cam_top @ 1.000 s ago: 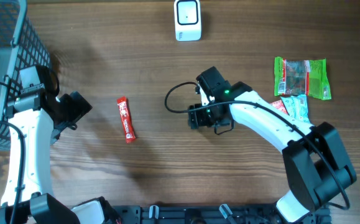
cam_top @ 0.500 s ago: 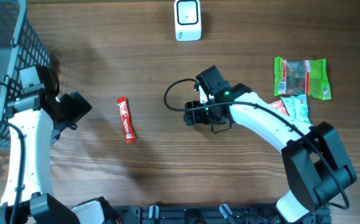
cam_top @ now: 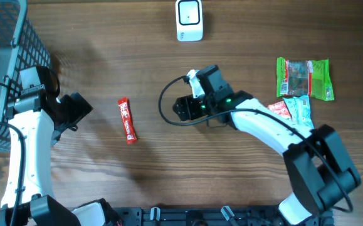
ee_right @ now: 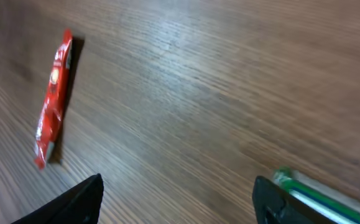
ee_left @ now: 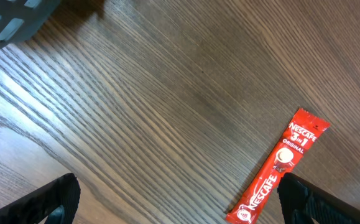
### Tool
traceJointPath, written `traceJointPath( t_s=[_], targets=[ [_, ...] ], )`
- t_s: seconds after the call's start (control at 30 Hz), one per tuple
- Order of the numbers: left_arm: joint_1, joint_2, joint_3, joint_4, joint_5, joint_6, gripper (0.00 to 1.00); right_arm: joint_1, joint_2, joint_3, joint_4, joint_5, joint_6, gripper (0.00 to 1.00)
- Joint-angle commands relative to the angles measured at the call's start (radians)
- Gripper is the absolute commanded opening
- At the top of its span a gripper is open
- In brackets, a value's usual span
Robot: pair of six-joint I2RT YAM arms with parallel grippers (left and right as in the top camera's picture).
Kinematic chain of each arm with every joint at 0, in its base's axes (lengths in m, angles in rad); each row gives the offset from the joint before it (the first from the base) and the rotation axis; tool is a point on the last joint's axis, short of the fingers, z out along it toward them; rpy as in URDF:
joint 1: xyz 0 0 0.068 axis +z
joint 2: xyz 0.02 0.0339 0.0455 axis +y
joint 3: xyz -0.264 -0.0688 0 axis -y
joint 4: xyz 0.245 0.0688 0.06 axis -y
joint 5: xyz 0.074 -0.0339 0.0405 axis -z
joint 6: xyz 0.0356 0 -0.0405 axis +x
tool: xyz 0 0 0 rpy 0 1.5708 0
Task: Scan the item barcode
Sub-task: 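Drag the green box rightward and regrip it with the right gripper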
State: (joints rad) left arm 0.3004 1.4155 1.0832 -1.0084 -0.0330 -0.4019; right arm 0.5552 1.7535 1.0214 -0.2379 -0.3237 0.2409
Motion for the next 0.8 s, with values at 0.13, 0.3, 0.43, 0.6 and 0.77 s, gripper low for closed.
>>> traceJointPath(
  t_s=[0.13,0.3,0.43,0.6,0.77],
  targets=[
    [0.006,-0.011,-0.003,0.0,-0.01,-0.01,1.0,-0.143,-0.081,0.001,-0.208,0.154,-0.653,0.82],
    [0.006,-0.011,-0.003,-0.001,-0.01,-0.01,1.0,-0.168,-0.026,-0.02,-0.219,0.19,-0.826,0.85],
    [0.006,-0.011,-0.003,-0.001,-0.01,-0.01,1.0,-0.168,0.044,-0.021,-0.166,0.194,-0.845,0.76],
    [0.006,-0.011,-0.003,-0.001,-0.01,-0.01,1.0,-0.167,0.061,-0.02,-0.225,0.198,-0.794,0.61],
    [0.006,-0.011,-0.003,0.0,-0.01,-0.01,1.0,-0.166,0.055,-0.02,-0.298,-0.067,-0.447,0.67]
  ],
)
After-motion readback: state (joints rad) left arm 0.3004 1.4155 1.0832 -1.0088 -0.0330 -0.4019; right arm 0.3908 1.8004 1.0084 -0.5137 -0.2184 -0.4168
